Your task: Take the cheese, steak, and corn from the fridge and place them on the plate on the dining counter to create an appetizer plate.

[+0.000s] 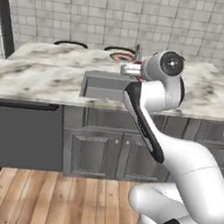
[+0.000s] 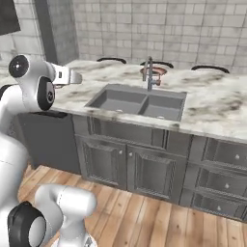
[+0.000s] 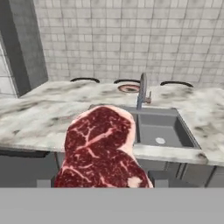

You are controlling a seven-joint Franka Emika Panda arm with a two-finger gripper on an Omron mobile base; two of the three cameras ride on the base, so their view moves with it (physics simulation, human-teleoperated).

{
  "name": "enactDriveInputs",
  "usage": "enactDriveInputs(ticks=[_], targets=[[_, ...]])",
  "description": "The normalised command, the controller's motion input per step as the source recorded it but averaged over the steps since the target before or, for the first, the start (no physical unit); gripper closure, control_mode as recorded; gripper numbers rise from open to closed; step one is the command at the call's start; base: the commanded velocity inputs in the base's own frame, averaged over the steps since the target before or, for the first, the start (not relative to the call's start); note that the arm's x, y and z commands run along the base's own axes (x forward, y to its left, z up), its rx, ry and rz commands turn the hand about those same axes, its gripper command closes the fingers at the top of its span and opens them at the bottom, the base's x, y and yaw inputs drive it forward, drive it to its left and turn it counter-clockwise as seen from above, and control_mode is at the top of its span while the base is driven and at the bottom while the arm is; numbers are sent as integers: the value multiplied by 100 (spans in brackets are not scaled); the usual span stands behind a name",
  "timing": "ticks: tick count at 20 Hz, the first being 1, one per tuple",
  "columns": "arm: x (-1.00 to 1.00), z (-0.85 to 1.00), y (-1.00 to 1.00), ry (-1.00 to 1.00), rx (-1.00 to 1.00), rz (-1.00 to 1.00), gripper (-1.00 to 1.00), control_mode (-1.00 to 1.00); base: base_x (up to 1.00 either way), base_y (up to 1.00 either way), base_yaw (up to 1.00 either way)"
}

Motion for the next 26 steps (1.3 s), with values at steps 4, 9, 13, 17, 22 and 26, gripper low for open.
enactDriveInputs(ticks=[4,9,13,17,22,26], targets=[[0,0,0,0,0,0,100,100,3,-100,-49],[0,0,0,0,0,0,100,100,13,-100,-54],[0,0,0,0,0,0,100,100,13,-100,-52],[0,0,0,0,0,0,100,100,16,-100,-42],[0,0,0,0,0,0,100,100,21,-100,-34],[0,0,0,0,0,0,100,100,45,-100,-30]])
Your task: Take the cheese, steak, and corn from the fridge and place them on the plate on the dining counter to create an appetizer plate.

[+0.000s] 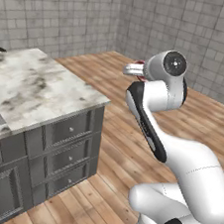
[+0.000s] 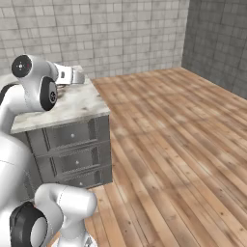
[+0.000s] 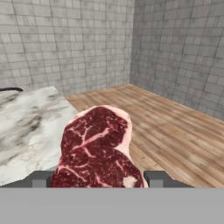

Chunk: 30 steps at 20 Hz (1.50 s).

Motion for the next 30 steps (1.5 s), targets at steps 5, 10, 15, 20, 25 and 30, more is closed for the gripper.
enactDriveInputs(ticks=[5,10,15,20,25,30], targets=[[0,0,0,0,0,0,100,100,73,-100,-35],[0,0,0,0,0,0,100,100,91,-100,-35],[0,0,0,0,0,0,100,100,100,-97,-36],[0,0,0,0,0,0,100,100,100,-73,-22],[0,0,0,0,0,0,100,100,100,-33,-20],[0,0,0,0,0,0,100,100,100,-1,-12]])
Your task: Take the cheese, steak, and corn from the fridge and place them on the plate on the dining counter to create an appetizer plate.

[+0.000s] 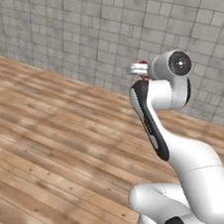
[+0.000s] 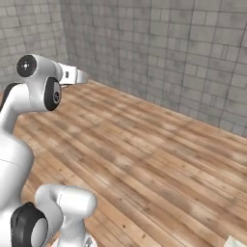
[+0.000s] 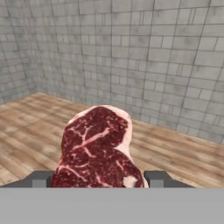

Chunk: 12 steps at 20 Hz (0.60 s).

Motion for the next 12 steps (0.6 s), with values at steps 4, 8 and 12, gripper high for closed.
enactDriveInputs(ticks=[4,8,12], targets=[[0,0,0,0,0,0,100,100,100,-3,14],[0,0,0,0,0,0,100,100,100,-3,47],[0,0,0,0,0,0,100,100,100,-1,60]])
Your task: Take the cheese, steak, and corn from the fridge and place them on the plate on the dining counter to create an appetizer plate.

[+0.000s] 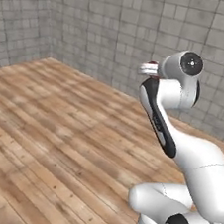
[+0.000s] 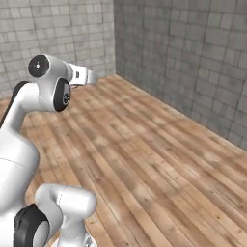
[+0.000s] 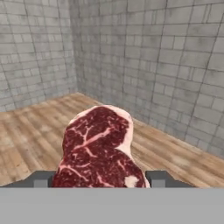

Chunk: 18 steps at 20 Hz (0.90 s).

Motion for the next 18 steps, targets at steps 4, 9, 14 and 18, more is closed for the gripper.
enactDriveInputs(ticks=[4,9,14,18], targets=[[0,0,0,0,0,0,100,100,100,-1,62],[0,0,0,0,0,0,100,100,100,-2,59],[0,0,0,0,0,0,100,100,100,-7,60],[0,0,0,0,0,0,100,100,100,-24,59]])
